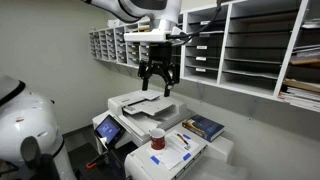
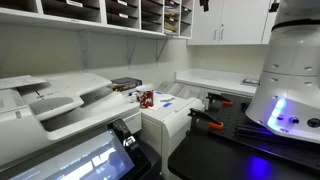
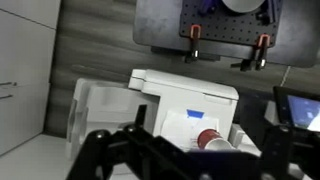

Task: Put the orange pen inside the red mug

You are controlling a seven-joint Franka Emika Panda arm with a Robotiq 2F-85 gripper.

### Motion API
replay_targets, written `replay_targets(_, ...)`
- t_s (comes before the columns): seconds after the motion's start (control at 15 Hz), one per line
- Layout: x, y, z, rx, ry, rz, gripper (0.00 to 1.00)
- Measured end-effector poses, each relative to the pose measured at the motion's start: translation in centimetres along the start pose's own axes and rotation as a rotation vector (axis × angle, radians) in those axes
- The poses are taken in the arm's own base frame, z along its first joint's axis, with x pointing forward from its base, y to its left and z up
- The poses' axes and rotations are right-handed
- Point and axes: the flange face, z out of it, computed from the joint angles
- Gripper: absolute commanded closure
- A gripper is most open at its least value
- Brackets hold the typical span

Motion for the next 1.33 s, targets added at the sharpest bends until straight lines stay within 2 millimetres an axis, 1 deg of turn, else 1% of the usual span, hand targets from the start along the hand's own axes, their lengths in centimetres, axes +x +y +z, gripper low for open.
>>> replay_targets(0.13, 0.0, 0.0, 0.0, 0.0, 0.0, 0.0, 0.0)
replay_targets(0.27, 0.6, 0.0, 0.0, -0.03, 0.032, -0.032, 0.0)
replay_targets(0.4, 2.0, -0.3, 0.5, -0.073, 0.086, -0.103, 0.0)
replay_targets(0.53, 4.3, -1.1, 1.8, -0.109, 0.135, -0.209, 0.0)
replay_targets(0.73, 9.2, -2.4, 5.5, -0.151, 0.197, -0.372, 0.0)
replay_targets(0.93, 14.5, -3.6, 10.4, -0.154, 0.213, -0.532, 0.0)
replay_targets(1.2, 21.0, -5.2, 18.1, -0.119, 0.127, -0.678, 0.0)
replay_targets(1.33, 23.8, -5.6, 21.1, -0.102, 0.061, -0.684, 0.0)
